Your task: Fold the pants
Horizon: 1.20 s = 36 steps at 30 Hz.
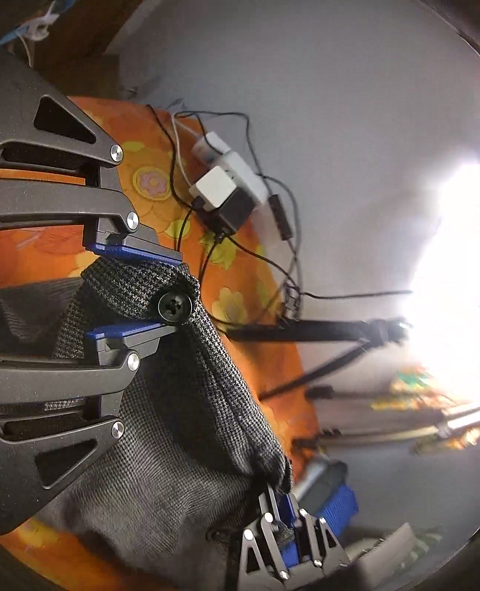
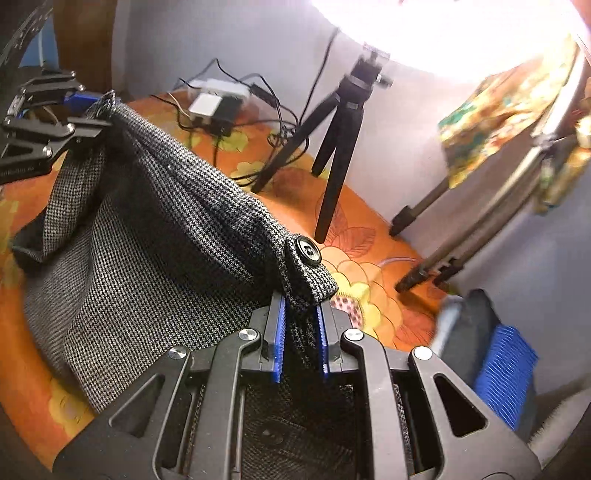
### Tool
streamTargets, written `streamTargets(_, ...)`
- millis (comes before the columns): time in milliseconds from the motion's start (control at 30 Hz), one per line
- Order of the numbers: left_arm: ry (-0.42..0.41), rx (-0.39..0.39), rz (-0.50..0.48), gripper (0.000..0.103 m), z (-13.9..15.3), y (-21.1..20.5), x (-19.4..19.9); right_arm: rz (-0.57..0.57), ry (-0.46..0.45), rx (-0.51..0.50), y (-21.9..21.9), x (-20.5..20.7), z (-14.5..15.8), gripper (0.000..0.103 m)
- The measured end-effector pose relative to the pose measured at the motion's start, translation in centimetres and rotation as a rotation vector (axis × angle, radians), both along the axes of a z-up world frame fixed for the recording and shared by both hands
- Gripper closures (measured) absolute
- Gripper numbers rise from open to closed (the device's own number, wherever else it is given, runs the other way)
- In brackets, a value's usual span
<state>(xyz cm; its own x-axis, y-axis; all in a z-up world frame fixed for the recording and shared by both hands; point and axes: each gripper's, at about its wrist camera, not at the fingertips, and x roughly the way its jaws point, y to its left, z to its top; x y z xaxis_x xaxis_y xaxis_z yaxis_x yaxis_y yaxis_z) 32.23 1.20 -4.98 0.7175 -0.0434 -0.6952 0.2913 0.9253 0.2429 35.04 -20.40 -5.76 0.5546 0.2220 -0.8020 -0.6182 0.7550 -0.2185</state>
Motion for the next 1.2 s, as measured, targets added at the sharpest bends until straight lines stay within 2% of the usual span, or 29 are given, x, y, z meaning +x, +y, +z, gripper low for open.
streamTargets(33, 0.011, 0.0, 0.003, 0.076, -0.5, 0.0, 0.7, -0.01, 0.024, 0.018, -0.3, 1.0, -0.5, 0.086)
streamTargets(133, 0.046, 0.004, 0.017, 0.076, -2.2, 0.3, 1.9, -0.101, 0.007, 0.091, -2.8, 1.7, -0.3, 0.043)
streamTargets(267, 0.07, -0.031, 0.033, 0.076, -3.2, 1.0, 2.9, -0.268, 0.025, 0.184, -10.3, 1.0, 0.4, 0.042)
streamTargets(433, 0.061, -0.012, 0.023, 0.076, -3.2, 0.6, 3.1, -0.427, 0.134, 0.314, -17.9, 0.7, -0.3, 0.041)
streamTargets(567, 0.053, -0.017, 0.029, 0.076, -3.0, 0.7, 3.0, -0.467, 0.237, 0.377, -19.2, 1.9, -2.4, 0.041)
streamTargets(700, 0.033, 0.002, 0.016, 0.076, -2.7, 0.5, 2.4, -0.441, 0.237, 0.333, -17.0, 2.8, -4.1, 0.041)
streamTargets(733, 0.03, 0.001, 0.013, 0.076, -2.5, 0.6, 2.4, -0.432, 0.239, 0.327, -16.4, 2.8, -4.4, 0.042)
streamTargets(800, 0.024, -0.002, 0.009, 0.076, -2.2, 0.6, 2.5, -0.407, 0.235, 0.309, -15.1, 2.6, -4.6, 0.08)
streamTargets(833, 0.023, -0.005, 0.012, 0.076, -2.1, 0.7, 2.7, -0.404, 0.217, 0.274, -14.4, 2.4, -4.5, 0.092)
streamTargets(933, 0.042, -0.025, 0.038, 0.074, -2.2, 1.0, 3.9, -0.415, 0.109, 0.174, -13.6, 1.7, -3.8, 0.094)
streamTargets(1033, 0.057, -0.04, 0.061, 0.065, -2.6, 1.2, 4.6, -0.474, 0.119, 0.183, -14.5, 2.4, -3.8, 0.095)
streamTargets(1067, 0.05, -0.032, 0.067, 0.063, -2.6, 1.3, 4.5, -0.472, 0.114, 0.17, -14.3, 2.4, -3.8, 0.095)
streamTargets(1133, 0.033, -0.013, 0.095, 0.051, -2.3, 2.0, 4.1, -0.456, 0.083, 0.123, -13.6, 2.0, -3.7, 0.094)
streamTargets(1200, 0.022, -0.019, 0.129, 0.047, -1.5, 3.4, 3.5, -0.459, 0.069, 0.1, -13.3, 1.8, -3.6, 0.094)
